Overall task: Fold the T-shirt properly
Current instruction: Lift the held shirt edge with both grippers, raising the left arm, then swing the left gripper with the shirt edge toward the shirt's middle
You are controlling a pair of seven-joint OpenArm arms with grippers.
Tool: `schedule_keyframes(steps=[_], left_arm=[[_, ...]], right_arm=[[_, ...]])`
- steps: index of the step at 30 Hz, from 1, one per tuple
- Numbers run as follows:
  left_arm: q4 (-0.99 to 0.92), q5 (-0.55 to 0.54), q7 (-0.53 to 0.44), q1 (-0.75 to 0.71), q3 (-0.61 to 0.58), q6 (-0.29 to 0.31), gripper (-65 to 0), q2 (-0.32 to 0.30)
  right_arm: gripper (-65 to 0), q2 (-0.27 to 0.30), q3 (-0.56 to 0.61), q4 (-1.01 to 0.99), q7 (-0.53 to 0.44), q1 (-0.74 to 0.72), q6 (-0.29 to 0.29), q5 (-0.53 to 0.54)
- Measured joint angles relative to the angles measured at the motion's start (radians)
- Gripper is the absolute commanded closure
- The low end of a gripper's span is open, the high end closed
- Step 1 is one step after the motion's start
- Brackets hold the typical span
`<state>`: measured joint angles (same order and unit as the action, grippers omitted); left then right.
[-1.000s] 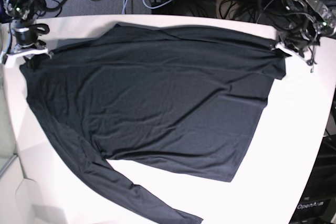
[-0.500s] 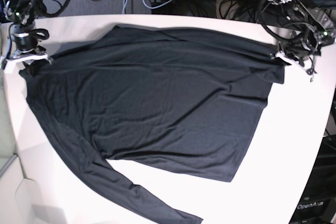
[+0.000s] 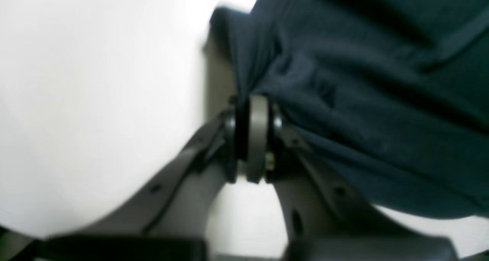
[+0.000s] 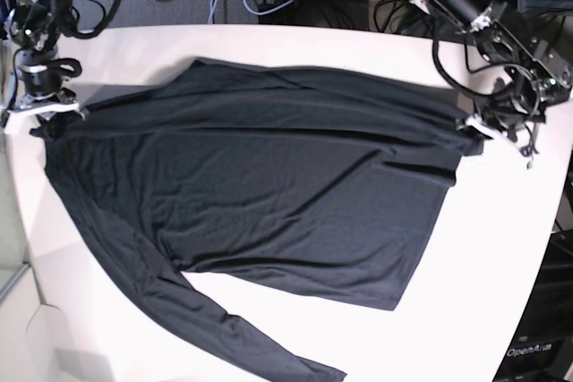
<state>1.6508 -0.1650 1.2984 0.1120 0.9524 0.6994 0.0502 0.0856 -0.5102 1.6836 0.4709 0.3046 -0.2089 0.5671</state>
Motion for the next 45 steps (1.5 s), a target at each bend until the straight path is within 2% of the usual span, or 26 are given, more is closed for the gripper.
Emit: schedule_keyframes(steps=[8,27,30,38,45], left_arm=[[0.056,0.0,0.003,0.017,0.0,0.0,-1.5,0.039],[0.049,-0.004,0.0,0.145,0.004,0.0,-1.5,0.051],[0.047,0.007,0.004,0.159,0.005,-0.027,-1.5,0.052],[-0.054,0.005,-0.001,0.205,0.006,-0.031,-1.5,0.048],[-0.113,0.005,-0.107,0.21,0.002,-0.034,-1.5,0.043]], right_arm=[[0.0,0.002,0.0,-0.002,0.002,-0.019,0.0,-0.001],[0.0,0.028,0.001,-0.066,-0.004,-0.117,0.0,0.0],[0.0,0.039,0.001,-0.066,0.002,-0.119,0.0,0.0],[0.0,0.058,0.0,-0.114,0.0,-0.164,0.0,0.003],[0.0,0.089,0.002,-0.196,0.0,-0.195,0.001,0.0]])
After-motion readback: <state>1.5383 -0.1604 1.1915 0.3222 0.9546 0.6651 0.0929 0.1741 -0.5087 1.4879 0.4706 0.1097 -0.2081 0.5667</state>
